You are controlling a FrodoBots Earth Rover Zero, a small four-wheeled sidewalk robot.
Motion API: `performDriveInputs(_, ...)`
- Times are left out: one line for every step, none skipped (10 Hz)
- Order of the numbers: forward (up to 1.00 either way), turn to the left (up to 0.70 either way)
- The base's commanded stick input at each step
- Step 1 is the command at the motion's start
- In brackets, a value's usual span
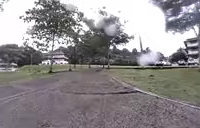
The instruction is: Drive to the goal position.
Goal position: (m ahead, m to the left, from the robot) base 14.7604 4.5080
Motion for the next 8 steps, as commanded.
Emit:
performDriveInputs(0.7, 0.0)
performDriveInputs(0.7, 0.0)
performDriveInputs(0.7, 0.0)
performDriveInputs(0.7, 0.0)
performDriveInputs(0.7, 0.0)
performDriveInputs(0.7, 0.0)
performDriveInputs(0.7, 0.0)
performDriveInputs(0.7, 0.0)
